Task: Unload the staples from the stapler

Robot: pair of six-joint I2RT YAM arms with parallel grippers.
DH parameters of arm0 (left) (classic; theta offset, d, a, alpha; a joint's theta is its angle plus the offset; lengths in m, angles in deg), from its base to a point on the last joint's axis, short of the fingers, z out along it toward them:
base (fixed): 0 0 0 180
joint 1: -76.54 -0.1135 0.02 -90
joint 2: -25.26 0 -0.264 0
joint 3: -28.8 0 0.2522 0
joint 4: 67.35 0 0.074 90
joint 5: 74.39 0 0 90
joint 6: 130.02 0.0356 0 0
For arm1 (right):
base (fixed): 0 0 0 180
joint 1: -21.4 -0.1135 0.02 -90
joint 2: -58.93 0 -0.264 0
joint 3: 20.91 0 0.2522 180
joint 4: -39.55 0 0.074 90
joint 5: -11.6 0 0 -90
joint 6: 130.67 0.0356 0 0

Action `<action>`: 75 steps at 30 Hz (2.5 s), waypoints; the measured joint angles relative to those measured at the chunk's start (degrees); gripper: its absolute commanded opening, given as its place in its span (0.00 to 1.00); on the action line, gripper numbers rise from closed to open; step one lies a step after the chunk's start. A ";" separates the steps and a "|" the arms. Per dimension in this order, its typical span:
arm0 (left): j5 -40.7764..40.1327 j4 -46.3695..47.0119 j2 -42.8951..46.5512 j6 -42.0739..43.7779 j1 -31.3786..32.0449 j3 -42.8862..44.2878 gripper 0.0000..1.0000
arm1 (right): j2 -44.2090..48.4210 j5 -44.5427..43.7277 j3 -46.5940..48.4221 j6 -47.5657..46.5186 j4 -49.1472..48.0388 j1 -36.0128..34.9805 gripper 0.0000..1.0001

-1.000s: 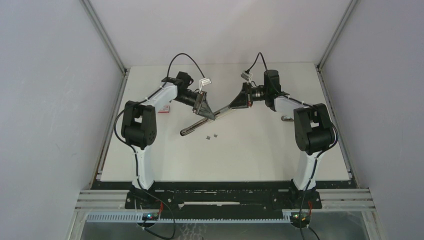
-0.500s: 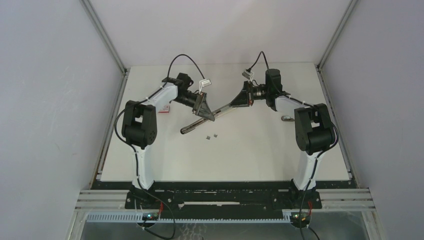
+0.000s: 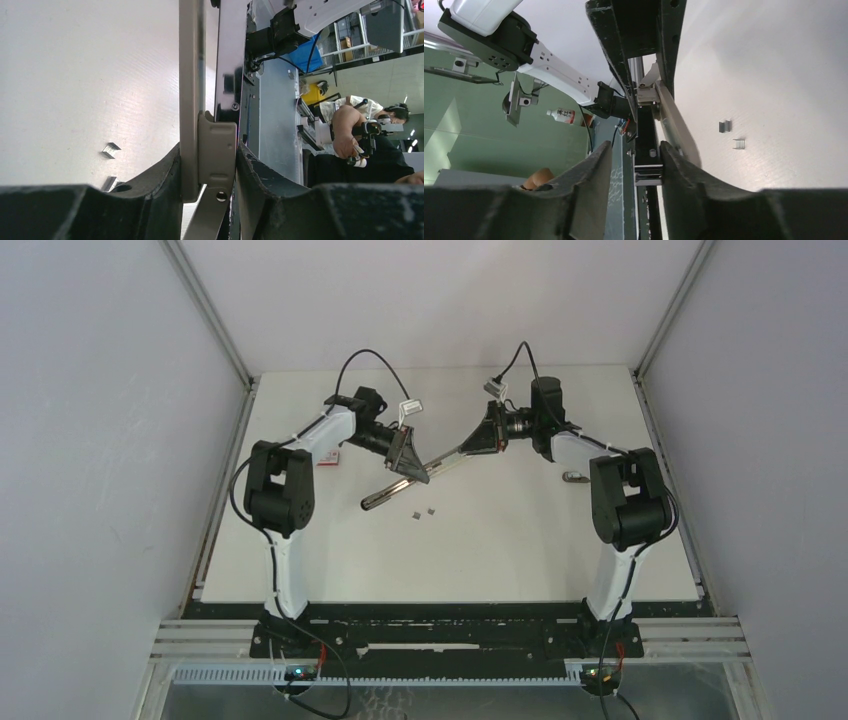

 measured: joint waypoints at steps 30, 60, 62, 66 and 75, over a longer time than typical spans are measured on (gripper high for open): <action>-36.02 8.09 5.46 3.45 -4.09 -3.65 0.00 | 4.55 -11.47 6.16 -21.97 30.21 8.35 0.72; -77.31 40.89 17.09 16.24 21.40 -32.57 0.00 | 11.32 -13.64 5.44 -24.85 32.30 15.21 0.74; -79.19 44.00 17.64 17.55 22.16 -34.64 0.00 | 11.32 -13.62 5.42 -24.63 31.95 15.39 0.74; -81.90 48.87 19.37 19.50 23.15 -38.42 0.00 | 11.39 -13.62 5.29 -24.26 31.39 15.45 0.74; -83.80 61.13 24.59 23.82 24.63 -49.20 0.00 | 11.69 -13.55 4.74 -23.37 30.40 15.74 0.74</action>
